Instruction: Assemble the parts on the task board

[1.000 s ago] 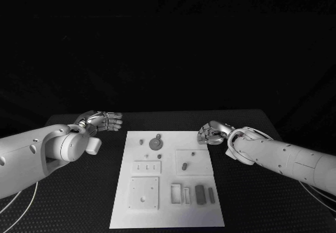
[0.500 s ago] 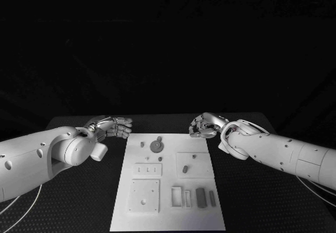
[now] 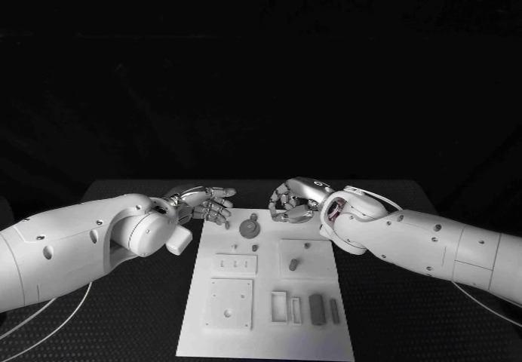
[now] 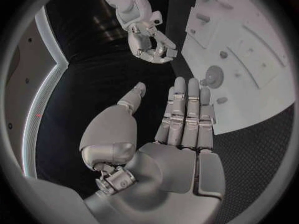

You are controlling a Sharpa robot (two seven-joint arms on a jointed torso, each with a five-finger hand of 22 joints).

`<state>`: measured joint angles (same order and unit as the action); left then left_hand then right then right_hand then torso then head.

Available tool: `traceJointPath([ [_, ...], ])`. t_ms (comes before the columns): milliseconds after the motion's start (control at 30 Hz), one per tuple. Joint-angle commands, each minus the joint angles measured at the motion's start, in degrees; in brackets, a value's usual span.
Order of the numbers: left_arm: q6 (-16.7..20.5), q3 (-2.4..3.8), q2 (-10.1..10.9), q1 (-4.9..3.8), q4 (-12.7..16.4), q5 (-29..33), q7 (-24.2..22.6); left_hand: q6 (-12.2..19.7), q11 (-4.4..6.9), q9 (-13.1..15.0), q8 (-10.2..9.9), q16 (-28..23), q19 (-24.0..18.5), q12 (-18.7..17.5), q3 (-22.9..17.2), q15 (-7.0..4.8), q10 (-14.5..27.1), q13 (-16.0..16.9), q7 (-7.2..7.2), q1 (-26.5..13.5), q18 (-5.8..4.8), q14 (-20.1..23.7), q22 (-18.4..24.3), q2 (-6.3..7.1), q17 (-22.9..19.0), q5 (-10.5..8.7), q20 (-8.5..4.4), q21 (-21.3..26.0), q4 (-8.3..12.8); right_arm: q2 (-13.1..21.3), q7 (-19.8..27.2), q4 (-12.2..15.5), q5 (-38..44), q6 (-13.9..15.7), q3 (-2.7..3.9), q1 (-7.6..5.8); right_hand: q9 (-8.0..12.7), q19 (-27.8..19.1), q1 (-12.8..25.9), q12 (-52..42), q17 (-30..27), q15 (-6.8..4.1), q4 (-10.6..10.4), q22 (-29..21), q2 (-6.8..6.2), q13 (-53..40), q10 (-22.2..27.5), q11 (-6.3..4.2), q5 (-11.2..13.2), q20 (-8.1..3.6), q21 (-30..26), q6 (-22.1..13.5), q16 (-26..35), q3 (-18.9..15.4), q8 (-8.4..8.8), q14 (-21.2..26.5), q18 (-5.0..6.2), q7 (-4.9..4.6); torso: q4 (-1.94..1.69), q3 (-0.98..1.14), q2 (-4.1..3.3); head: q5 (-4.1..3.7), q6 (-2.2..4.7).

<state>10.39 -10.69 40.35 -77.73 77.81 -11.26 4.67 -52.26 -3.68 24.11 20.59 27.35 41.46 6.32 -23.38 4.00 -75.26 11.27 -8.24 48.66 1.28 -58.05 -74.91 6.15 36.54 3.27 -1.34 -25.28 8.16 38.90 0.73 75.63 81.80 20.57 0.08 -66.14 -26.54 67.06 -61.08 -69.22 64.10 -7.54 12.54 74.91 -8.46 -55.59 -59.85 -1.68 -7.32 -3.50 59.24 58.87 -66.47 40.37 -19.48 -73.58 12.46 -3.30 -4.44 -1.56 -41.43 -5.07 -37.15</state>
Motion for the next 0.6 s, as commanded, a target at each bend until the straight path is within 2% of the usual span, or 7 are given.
traceJointPath([
  [33, -0.26, 0.01, -0.40, -0.07, 0.83, -0.92, 2.41, 0.35, -0.30, -0.09, -0.41, 0.27, -0.04, -0.39, -0.24, 0.07, 0.13, 0.10, -0.07, -0.20, 0.34, 0.46, -1.09, -0.07, 0.09, -0.26, -0.35, -0.09, -0.23, -0.63, -2.56, 0.98, 5.16, 0.07, 0.01, -0.02, -2.36, 0.53, 0.03, 0.02, 0.07, -0.24, -0.06, 0.57, -0.71, 0.06, -0.30, -0.06, 0.46, -0.12, 0.15, 2.28, -0.28, 0.42, -0.83, -0.15, 2.54, -1.24, -0.15, -0.01, 0.05, 0.21, -0.10],
  [133, -1.84, -0.01, -0.68, -0.06, 1.31, -1.44, 3.12, 0.39, -0.34, -0.09, -0.46, 0.26, -0.08, -0.46, -0.29, 0.10, 0.21, 0.11, -0.10, -0.16, 0.34, 0.52, -1.10, -0.07, 0.10, -0.28, -0.33, -0.08, -0.25, -1.15, -2.73, 1.59, 5.59, 0.36, 0.01, -0.01, -2.41, 0.58, -0.02, 0.03, 0.07, -0.25, -0.14, 0.54, -0.80, 0.06, -0.33, -0.06, 0.54, -0.16, 0.13, 2.29, -0.26, 0.56, -0.82, -0.18, 2.54, -1.23, 0.10, 0.00, -0.06, 0.79, 0.03],
  [233, -3.50, -0.01, -0.95, -0.05, 1.70, -2.49, 3.73, 0.31, -0.39, -0.05, -0.44, 0.24, -0.14, -0.54, -0.32, 0.14, 0.28, 0.14, -0.08, -0.18, 0.32, 0.61, -1.12, -0.16, 0.11, -0.30, -0.29, -0.07, -0.33, -1.45, -2.80, 2.17, 5.92, 0.59, 0.02, 0.00, -2.45, 0.63, -0.01, 0.05, 0.07, -0.25, -0.21, 0.53, -0.91, 0.07, -0.35, -0.07, 0.63, -0.18, 0.12, 2.30, -0.26, 0.65, -0.81, -0.21, 2.54, -1.23, 0.12, -0.01, -0.09, 1.00, -0.03],
  [600, -4.73, -0.04, -1.46, -0.05, 2.05, -4.17, 4.60, 0.36, -0.47, -0.01, -0.55, 0.14, -0.37, -0.74, -0.42, 0.26, 0.47, 0.21, -0.11, -0.04, 0.30, 0.91, -1.17, -0.56, 0.12, -0.31, -0.19, -0.04, -0.34, -2.57, -2.88, 3.44, 5.99, 1.11, 0.03, 0.01, -2.52, 0.73, 0.09, 0.08, 0.06, -0.26, -0.38, 0.50, -1.16, 0.07, -0.40, -0.07, 0.80, -0.23, 0.10, 2.31, -0.24, 0.73, -0.79, -0.27, 2.54, -1.22, 0.12, 0.08, -0.06, 1.03, -0.36],
])
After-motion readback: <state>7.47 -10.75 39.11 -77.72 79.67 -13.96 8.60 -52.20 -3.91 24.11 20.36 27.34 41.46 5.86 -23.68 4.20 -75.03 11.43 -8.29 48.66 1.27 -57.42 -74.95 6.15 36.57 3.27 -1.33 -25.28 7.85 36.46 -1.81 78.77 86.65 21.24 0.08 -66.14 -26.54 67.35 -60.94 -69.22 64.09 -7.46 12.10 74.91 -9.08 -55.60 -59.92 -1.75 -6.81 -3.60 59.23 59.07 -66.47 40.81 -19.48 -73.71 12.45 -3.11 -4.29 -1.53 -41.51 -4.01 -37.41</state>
